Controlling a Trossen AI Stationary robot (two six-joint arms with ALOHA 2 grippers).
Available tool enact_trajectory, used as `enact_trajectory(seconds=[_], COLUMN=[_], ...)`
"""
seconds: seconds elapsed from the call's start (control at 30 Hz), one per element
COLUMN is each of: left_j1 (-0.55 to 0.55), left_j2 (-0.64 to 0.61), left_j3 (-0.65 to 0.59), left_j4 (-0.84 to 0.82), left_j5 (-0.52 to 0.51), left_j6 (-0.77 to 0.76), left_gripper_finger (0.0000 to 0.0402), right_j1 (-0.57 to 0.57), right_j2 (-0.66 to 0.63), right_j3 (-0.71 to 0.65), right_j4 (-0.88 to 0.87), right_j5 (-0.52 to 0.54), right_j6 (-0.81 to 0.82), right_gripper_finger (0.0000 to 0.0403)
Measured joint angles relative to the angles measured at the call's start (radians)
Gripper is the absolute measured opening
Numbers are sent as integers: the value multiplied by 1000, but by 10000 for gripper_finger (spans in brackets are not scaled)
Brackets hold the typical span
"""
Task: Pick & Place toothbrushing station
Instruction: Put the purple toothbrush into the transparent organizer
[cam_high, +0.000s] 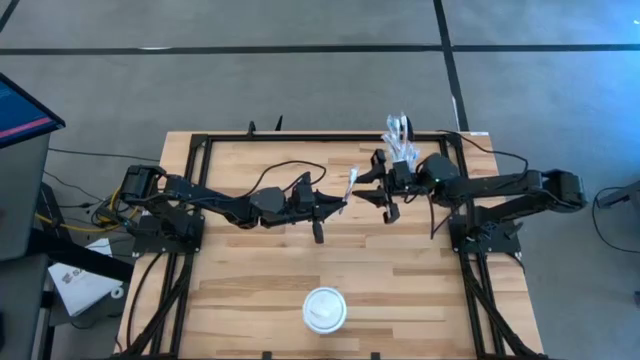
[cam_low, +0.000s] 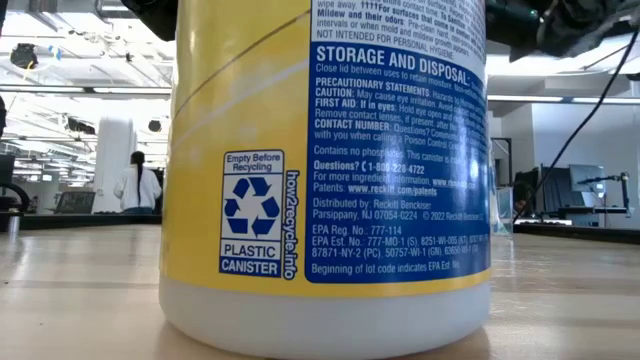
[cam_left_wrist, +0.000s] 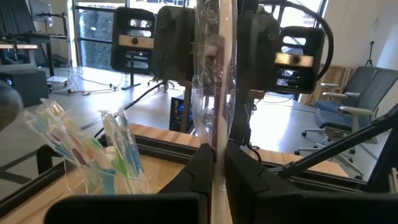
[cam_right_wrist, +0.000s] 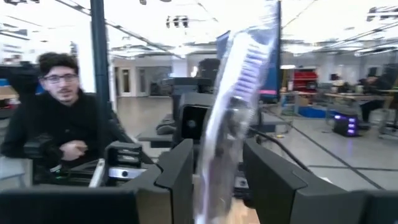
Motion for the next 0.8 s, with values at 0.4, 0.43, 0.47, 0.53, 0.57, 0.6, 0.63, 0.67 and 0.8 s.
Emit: enact_trajectory(seconds=[0.4, 0.43, 0.47, 0.53, 0.57, 0.6, 0.63, 0.67, 0.8], left_j1=[0, 0, 0, 0, 0, 0, 0, 0, 0], left_j2=[0, 0, 0, 0, 0, 0, 0, 0, 0], left_j3=[0, 0, 0, 0, 0, 0, 0, 0, 0], left_j4=[-10, -9, -9, -10, -10, -11, -13, -15, -18], left_j5=[0, 0, 0, 0, -1, -1, -1, -1, -16], left_j6=[2, 2, 2, 2, 2, 2, 5, 7, 19], left_gripper_finger=[12, 12, 12, 12, 12, 12, 13, 14, 26], right_j1=[1, 1, 0, 0, 0, 0, 0, 0, -3], right_j2=[23, 23, 23, 23, 23, 23, 23, 23, 23], right_j3=[56, 56, 57, 57, 57, 57, 57, 57, 57], right_j4=[-36, -37, -39, -47, -47, -47, -47, -48, -49], right_j5=[-29, -29, -29, -29, -29, -37, -51, -57, -72], right_j6=[1, 1, 1, 0, -1, -7, -16, -23, -9], right_gripper_finger=[119, 110, 100, 71, 54, 35, 20, 13, 9])
